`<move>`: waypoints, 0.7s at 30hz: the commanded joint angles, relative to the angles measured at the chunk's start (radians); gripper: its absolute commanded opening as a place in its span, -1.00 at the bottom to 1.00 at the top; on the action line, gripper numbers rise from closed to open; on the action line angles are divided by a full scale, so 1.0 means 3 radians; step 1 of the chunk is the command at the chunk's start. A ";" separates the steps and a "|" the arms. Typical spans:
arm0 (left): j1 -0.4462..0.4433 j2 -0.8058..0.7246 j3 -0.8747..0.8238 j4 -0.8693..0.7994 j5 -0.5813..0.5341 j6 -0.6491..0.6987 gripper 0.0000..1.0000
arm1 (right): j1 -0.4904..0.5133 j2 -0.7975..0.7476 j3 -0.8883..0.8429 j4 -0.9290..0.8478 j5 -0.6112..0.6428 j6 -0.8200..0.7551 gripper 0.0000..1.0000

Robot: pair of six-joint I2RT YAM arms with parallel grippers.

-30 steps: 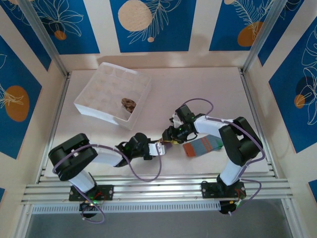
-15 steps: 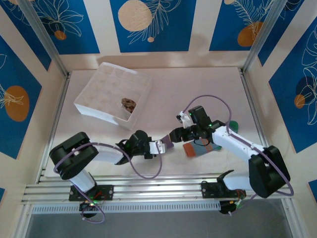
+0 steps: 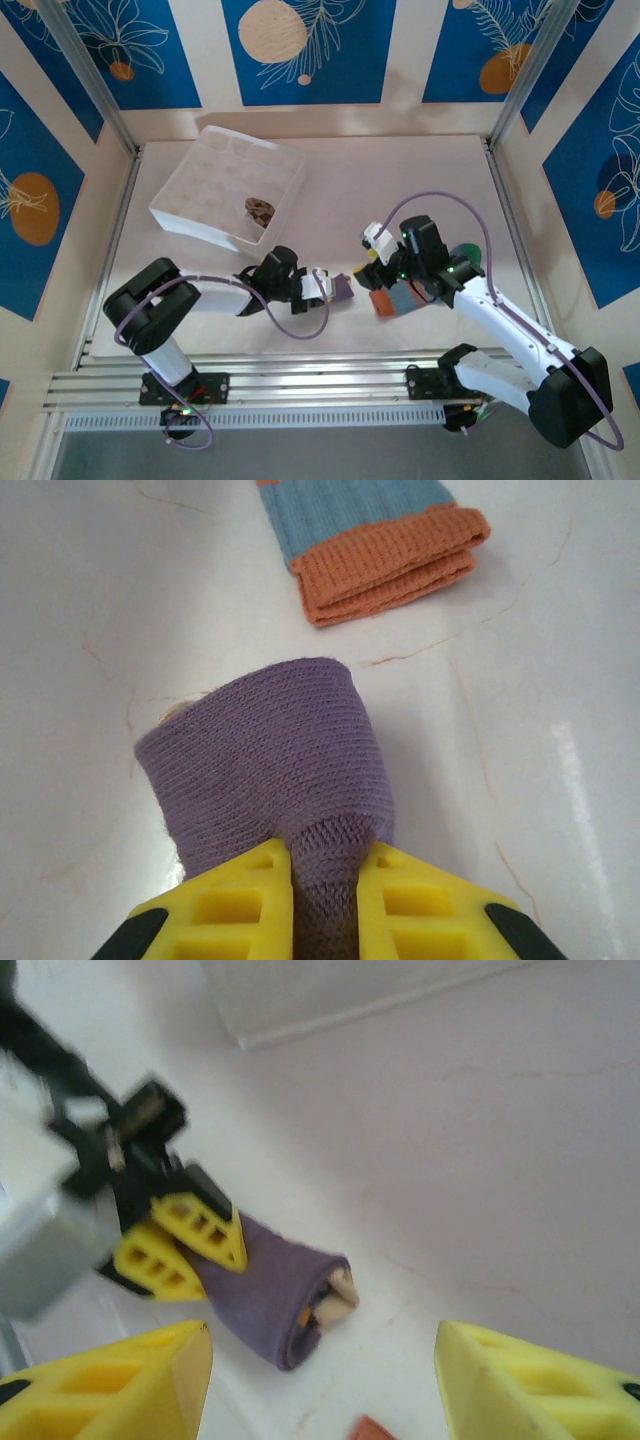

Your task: Roll the socks

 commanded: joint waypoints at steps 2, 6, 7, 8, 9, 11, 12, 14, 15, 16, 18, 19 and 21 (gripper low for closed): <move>0.0081 0.0236 0.0081 -0.0746 0.0440 -0.0121 -0.70 | 0.0299 -0.0138 -0.0502 0.0287 0.0492 -0.1003 0.22; 0.0187 0.0329 0.0205 -0.0970 0.0575 -0.0163 -0.69 | 0.0676 -0.0253 -0.0819 0.0727 0.0924 -0.1438 0.29; 0.0200 0.0345 0.0219 -0.0983 0.0603 -0.0180 -0.69 | 0.0776 -0.0233 -0.0852 0.0810 0.1036 -0.1511 0.31; 0.0209 0.0360 0.0232 -0.0998 0.0627 -0.0188 -0.69 | 0.0873 -0.0185 -0.0879 0.0895 0.1177 -0.1593 0.32; 0.0215 0.0370 0.0255 -0.1023 0.0643 -0.0191 -0.69 | 0.0952 -0.0124 -0.0892 0.0964 0.1308 -0.1676 0.33; 0.0224 0.0395 0.0301 -0.1091 0.0671 -0.0193 -0.69 | 0.1086 -0.0011 -0.0920 0.1124 0.1538 -0.1839 0.48; 0.0225 0.0407 0.0327 -0.1132 0.0691 -0.0191 -0.69 | 0.1140 0.0046 -0.0940 0.1220 0.1647 -0.1933 0.49; 0.0235 0.0430 0.0360 -0.1187 0.0721 -0.0187 -0.69 | 0.1199 0.0122 -0.0951 0.1325 0.1714 -0.2035 0.50; 0.0236 0.0442 0.0370 -0.1202 0.0743 -0.0194 -0.69 | 0.1206 0.0168 -0.0943 0.1341 0.1712 -0.2050 0.49; 0.0241 0.0445 0.0381 -0.1213 0.0760 -0.0201 -0.69 | 0.1210 0.0204 -0.0939 0.1351 0.1715 -0.2062 0.49; 0.0259 0.0465 0.0400 -0.1235 0.0820 -0.0221 -0.69 | 0.1235 0.0286 -0.0947 0.1414 0.1724 -0.2112 0.49; 0.0268 0.0477 0.0415 -0.1249 0.0863 -0.0227 -0.69 | 0.1246 0.0319 -0.0958 0.1456 0.1726 -0.2140 0.48; 0.0291 0.0513 0.0462 -0.1299 0.0962 -0.0263 -0.69 | 0.1266 0.0381 -0.0977 0.1556 0.1741 -0.2189 0.48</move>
